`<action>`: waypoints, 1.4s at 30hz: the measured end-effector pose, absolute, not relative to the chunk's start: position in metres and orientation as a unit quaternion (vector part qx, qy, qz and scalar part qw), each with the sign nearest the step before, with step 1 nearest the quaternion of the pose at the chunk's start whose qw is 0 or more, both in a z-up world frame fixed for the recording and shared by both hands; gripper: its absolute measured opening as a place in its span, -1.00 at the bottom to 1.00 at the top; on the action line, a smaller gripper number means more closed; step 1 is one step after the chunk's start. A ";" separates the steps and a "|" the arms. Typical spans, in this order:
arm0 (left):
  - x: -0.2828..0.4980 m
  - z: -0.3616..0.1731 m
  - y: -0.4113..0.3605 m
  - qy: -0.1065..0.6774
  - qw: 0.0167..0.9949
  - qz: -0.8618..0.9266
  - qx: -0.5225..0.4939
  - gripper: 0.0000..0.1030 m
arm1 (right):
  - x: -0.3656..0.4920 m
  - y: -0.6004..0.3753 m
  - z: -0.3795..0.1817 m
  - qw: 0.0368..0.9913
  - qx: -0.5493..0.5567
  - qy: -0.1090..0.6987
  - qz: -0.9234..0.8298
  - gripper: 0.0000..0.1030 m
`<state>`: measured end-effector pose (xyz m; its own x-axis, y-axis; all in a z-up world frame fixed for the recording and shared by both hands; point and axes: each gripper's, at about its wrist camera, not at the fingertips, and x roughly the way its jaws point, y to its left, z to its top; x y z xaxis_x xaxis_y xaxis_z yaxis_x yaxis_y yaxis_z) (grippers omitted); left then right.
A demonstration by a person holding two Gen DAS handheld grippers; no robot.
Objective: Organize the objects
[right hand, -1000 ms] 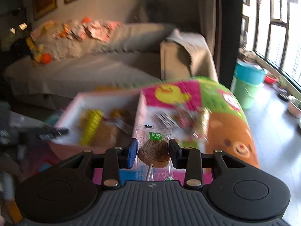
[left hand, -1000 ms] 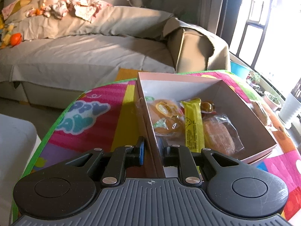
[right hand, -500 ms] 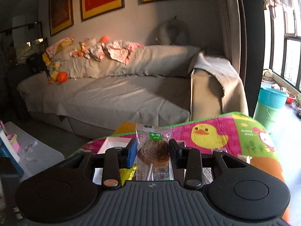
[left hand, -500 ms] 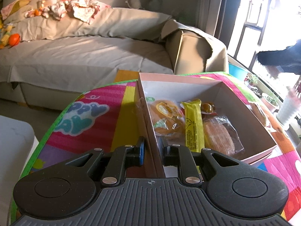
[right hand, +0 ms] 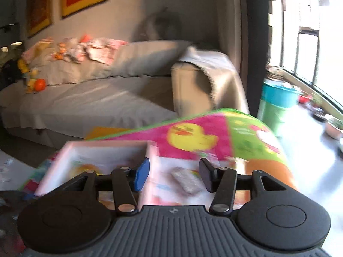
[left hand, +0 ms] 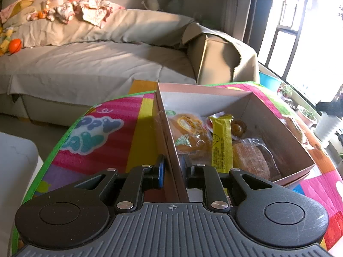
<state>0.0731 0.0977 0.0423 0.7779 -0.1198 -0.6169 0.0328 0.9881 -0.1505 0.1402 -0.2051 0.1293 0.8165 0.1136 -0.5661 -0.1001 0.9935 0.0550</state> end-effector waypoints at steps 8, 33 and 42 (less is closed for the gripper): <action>0.073 0.042 0.096 0.332 0.941 -0.036 -0.062 -0.64 | 0.157 -0.240 0.078 0.930 -0.010 0.366 0.029 0.08; 0.072 0.040 0.093 0.337 0.939 -0.035 -0.055 -0.63 | 0.197 -0.217 0.043 0.899 0.020 0.423 0.116 -0.30; 0.071 0.040 0.092 0.335 0.940 -0.034 -0.060 -0.63 | 0.105 -0.231 0.052 0.881 -0.002 0.453 0.134 -0.29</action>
<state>0.0715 0.0925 0.0397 0.7734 -0.1039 -0.6254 0.0229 0.9904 -0.1363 0.1051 -0.2309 0.0518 0.5534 0.2348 -0.7991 -0.2383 0.9640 0.1183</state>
